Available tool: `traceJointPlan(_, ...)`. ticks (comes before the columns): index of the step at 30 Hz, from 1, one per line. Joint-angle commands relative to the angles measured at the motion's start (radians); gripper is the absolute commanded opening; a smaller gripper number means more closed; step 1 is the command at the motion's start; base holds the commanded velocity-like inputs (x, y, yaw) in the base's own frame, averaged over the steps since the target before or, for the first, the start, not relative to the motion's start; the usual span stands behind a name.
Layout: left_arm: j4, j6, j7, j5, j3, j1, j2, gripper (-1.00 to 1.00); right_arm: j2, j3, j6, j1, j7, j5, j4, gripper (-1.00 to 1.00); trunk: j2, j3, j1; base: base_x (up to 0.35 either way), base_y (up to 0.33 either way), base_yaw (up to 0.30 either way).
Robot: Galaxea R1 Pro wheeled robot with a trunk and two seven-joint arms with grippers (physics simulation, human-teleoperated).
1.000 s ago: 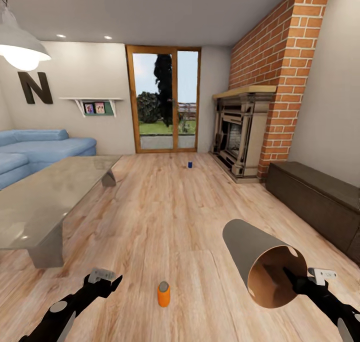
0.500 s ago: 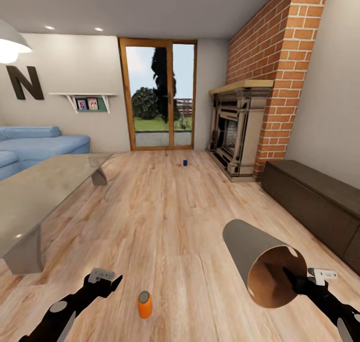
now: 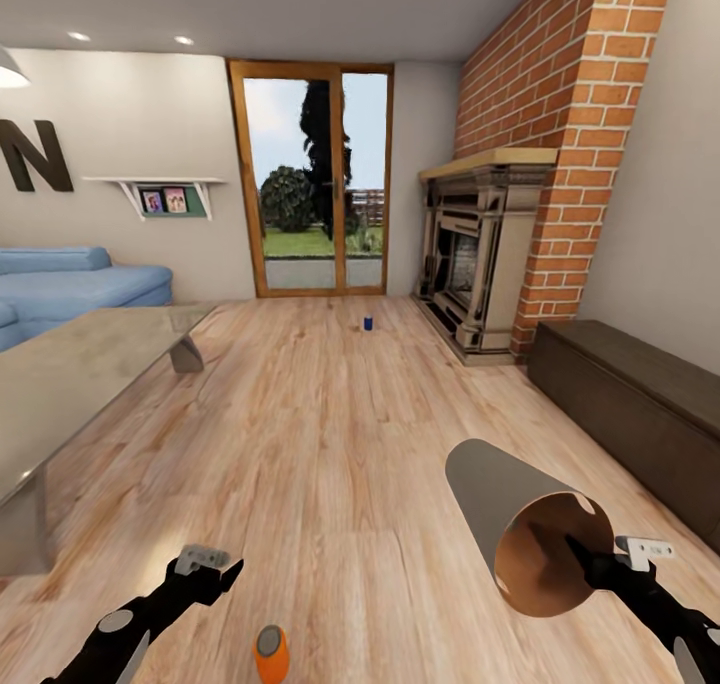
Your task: Put the three can of soda from the living room inside the tash can in the kitchen.
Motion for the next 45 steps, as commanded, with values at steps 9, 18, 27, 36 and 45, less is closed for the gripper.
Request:
traceJointPlan(9,0.070,0.275,0.070,0.005,-0.001,-0.040,-0.104,1.00,-0.001,0.008,0.003,-0.002,0.004,-0.005,-0.001,-1.00,0.000,-0.001,0.000,0.043,-0.001,0.000)
traceJointPlan(18,0.072,0.462,0.137,0.006,0.000,-0.185,-0.154,1.00,-0.002,0.013,0.040,-0.003,0.004,-0.001,-0.041,-1.00,0.000,-0.001,0.000,0.001,0.000,0.000)
traceJointPlan(27,0.073,0.522,0.153,0.008,0.001,-0.281,-0.177,1.00,-0.010,0.016,0.351,-0.018,0.003,0.003,-0.321,-1.00,0.000,-0.001,0.000,0.000,0.000,0.000)
traceJointPlan(36,0.103,0.559,0.211,0.006,-0.001,-0.312,-0.172,1.00,-0.019,0.013,0.627,-0.232,0.000,0.134,-0.437,-1.00,-0.028,-0.013,0.015,0.000,0.000,0.000)
traceJointPlan(45,0.112,0.618,0.298,0.007,0.000,-0.325,-0.176,1.00,-0.010,0.016,0.751,-0.362,0.000,0.234,-0.437,-1.00,-0.091,-0.042,0.050,0.000,0.000,0.000)
